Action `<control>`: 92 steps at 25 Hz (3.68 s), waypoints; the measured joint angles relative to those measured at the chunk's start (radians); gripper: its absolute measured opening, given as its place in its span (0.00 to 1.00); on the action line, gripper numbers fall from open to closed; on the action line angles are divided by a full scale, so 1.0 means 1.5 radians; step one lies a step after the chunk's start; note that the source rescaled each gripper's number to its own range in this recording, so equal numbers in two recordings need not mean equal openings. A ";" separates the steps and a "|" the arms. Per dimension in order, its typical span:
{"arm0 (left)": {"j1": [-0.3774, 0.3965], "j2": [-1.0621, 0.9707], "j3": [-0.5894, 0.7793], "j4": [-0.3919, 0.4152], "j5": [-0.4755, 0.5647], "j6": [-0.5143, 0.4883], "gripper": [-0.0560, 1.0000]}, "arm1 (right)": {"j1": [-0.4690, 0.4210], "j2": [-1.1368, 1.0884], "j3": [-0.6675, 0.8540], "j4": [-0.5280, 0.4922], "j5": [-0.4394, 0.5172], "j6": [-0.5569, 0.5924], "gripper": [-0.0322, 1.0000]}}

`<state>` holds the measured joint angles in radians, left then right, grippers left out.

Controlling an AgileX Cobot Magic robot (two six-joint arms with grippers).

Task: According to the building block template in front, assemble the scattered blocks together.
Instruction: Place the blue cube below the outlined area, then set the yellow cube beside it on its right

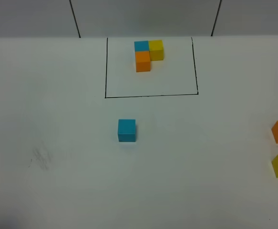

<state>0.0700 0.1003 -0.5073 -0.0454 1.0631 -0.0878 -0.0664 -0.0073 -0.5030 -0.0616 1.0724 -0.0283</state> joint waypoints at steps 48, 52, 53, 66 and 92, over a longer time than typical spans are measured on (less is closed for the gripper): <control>-0.015 -0.070 0.001 0.000 0.001 -0.001 0.05 | 0.000 0.000 0.000 0.000 0.000 0.000 0.04; -0.015 -0.070 0.001 0.000 0.001 -0.001 0.05 | 0.000 0.000 0.000 0.000 0.000 0.000 0.04; -0.015 -0.070 0.001 0.000 0.001 -0.001 0.05 | 0.000 0.000 0.000 0.000 0.000 0.000 0.04; -0.015 -0.071 0.001 0.000 0.001 -0.001 0.05 | 0.000 0.000 0.000 0.000 0.000 0.000 0.04; -0.015 -0.071 0.001 0.000 0.001 -0.001 0.05 | 0.000 0.000 0.000 0.000 0.000 0.000 0.07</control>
<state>0.0480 -0.0062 -0.5058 -0.0454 1.0641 -0.0887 -0.0664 -0.0073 -0.5030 -0.0616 1.0724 -0.0283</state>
